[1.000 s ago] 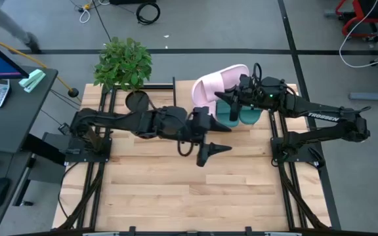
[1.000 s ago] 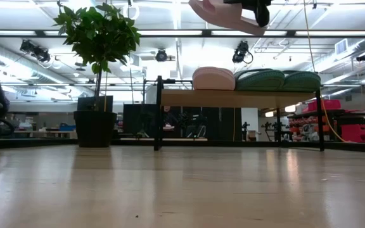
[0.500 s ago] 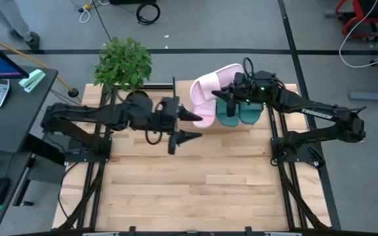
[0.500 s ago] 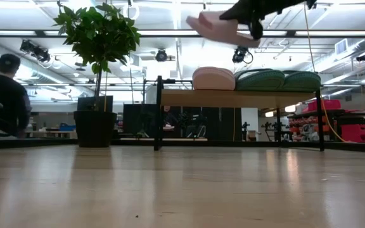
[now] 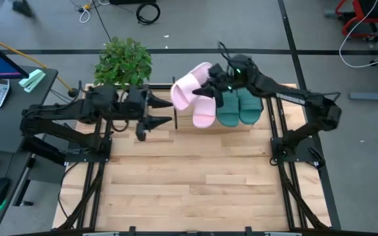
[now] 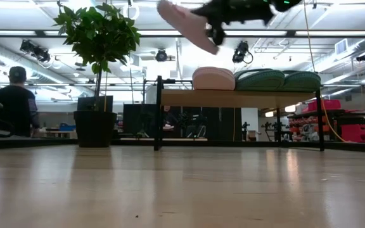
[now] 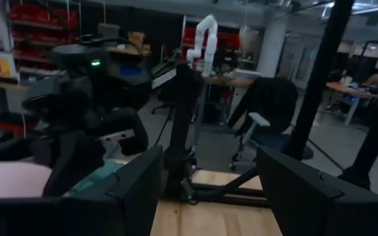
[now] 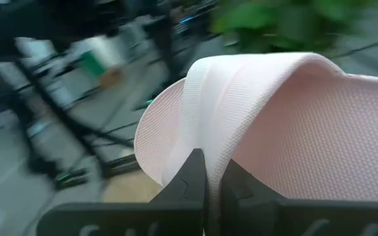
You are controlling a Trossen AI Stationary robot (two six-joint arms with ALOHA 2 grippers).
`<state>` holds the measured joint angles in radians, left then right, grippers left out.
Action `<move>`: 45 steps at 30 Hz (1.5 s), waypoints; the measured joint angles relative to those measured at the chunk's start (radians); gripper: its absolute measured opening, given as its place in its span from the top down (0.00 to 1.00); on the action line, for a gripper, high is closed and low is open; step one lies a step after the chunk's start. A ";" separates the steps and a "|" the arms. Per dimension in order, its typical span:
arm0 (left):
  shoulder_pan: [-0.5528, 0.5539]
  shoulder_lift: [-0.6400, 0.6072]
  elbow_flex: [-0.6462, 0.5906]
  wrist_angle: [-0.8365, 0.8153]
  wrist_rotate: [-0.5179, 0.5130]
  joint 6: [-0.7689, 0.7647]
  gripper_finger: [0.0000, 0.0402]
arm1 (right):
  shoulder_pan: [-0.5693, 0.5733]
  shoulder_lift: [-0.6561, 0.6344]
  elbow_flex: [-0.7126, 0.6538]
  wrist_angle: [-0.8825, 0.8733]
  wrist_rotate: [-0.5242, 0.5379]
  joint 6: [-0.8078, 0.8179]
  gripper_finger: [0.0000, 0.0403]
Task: Pick and place slides into the shelf
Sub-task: Put the pink slipper on the shelf
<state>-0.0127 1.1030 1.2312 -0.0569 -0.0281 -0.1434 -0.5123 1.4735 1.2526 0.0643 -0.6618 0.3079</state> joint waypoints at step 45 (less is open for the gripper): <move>0.053 -0.106 -0.013 -0.183 -0.064 0.033 0.49 | -0.129 0.499 0.442 -0.793 -0.497 -0.623 0.98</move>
<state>0.0403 0.9966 1.2182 -0.2397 -0.0925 -0.1104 -0.6415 1.9724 1.6943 -0.7292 -1.1587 -0.3153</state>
